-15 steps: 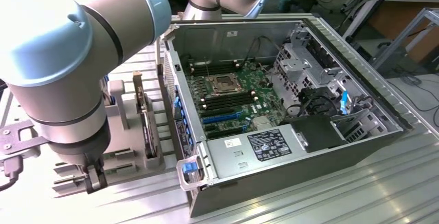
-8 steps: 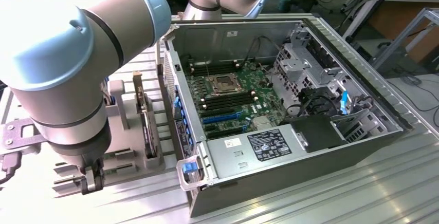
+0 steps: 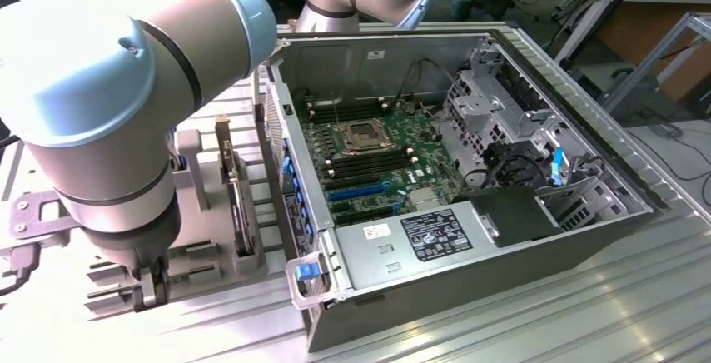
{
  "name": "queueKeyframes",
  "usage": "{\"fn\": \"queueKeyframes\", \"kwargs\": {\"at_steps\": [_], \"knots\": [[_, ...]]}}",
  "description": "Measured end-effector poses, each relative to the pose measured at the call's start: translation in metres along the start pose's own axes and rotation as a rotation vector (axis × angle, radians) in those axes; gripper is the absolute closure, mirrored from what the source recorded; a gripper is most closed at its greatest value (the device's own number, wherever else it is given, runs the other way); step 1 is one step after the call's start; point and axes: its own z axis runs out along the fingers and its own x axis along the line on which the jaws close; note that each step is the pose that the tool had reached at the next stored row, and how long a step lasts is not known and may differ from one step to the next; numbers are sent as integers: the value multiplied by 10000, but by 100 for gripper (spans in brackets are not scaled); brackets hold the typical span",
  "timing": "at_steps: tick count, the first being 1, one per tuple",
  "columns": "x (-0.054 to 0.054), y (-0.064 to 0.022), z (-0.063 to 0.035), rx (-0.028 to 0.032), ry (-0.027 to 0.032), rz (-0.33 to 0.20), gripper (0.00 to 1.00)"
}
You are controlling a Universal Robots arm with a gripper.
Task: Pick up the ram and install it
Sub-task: 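Pick up the ram and move it above insertion slot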
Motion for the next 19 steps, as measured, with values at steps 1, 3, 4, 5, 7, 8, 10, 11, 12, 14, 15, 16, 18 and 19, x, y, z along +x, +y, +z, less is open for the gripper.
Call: {"fn": "queueKeyframes", "kwargs": {"at_steps": [1, 3, 4, 5, 7, 8, 10, 11, 12, 14, 15, 16, 18, 19], "knots": [[2, 0, 1, 2, -1, 0, 70], [1, 0, 2, 1, -2, 1, 70], [2, -1, 16, 4, -4, 0, 70], [3, -2, 37, 0, -1, 1, 70], [3, -5, 67, 1, -2, 1, 70], [4, -6, 79, 2, -2, 0, 70], [4, -7, 88, 1, -2, 0, 70], [4, -7, 87, 0, -1, 0, 70], [3, -7, 87, 0, 0, 1, 70], [-9, -9, 88, 2, -2, 0, 70], [-9, -9, 88, 2, -2, 0, 70], [-9, -9, 88, 2, -2, -1, 70], [-9, -8, 88, 1, -1, 0, 71], [-10, -8, 88, 2, -2, 0, 78]]}}
